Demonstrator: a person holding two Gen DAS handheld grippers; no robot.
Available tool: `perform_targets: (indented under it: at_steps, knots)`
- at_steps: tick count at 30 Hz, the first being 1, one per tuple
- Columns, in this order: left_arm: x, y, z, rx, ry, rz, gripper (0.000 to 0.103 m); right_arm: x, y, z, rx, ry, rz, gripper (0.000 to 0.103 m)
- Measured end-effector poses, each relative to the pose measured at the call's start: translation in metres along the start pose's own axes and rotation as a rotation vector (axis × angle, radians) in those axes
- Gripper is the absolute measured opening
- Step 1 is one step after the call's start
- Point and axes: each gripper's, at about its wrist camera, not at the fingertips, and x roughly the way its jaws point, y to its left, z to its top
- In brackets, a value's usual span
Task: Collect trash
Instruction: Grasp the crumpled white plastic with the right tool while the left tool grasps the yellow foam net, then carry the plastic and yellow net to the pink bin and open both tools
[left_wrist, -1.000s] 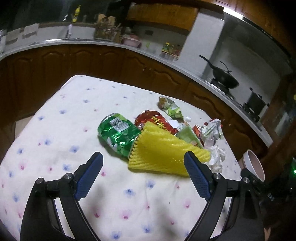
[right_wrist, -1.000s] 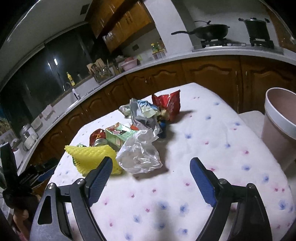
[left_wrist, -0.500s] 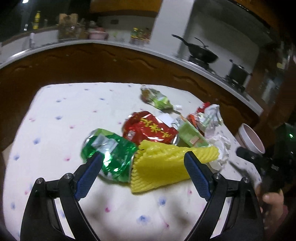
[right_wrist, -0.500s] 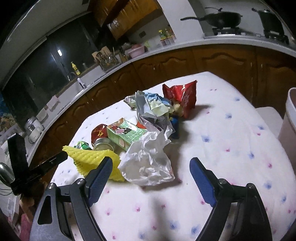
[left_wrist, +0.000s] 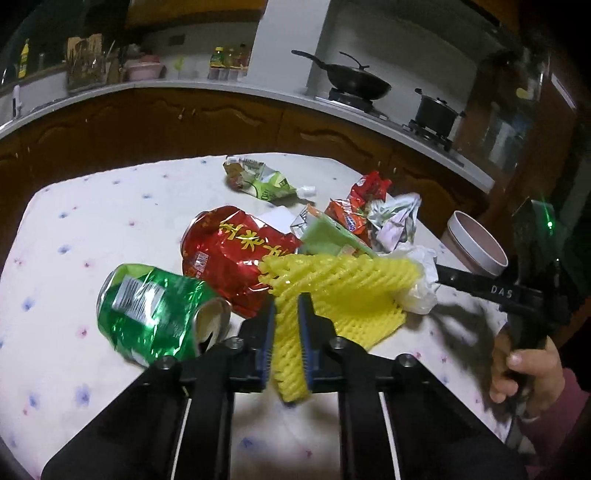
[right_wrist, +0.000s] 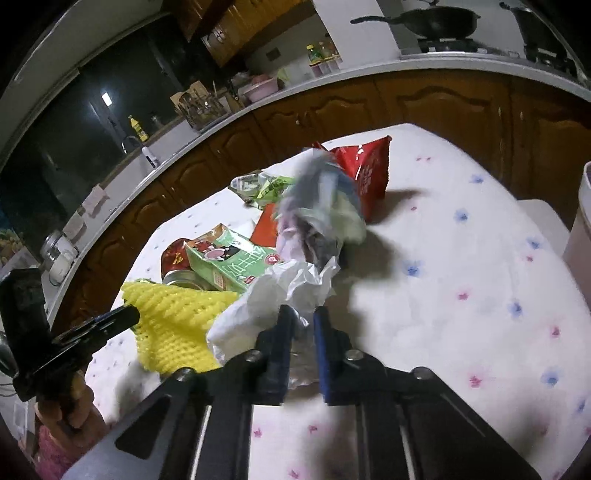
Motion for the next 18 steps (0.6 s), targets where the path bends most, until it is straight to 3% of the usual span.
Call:
perform_targets:
  at_steps: [11,18]
  knots:
    - [-0.042,-0.026,0.006,-0.002,-0.117,-0.029,0.005,-0.036,-0.008,-0.004,0.006,-0.06,0.008,0.011]
    - [-0.049,-0.049,0.014,-0.022,-0.159,-0.058,0.004,-0.064,-0.023,0.0,0.024,-0.117,-0.011,0.011]
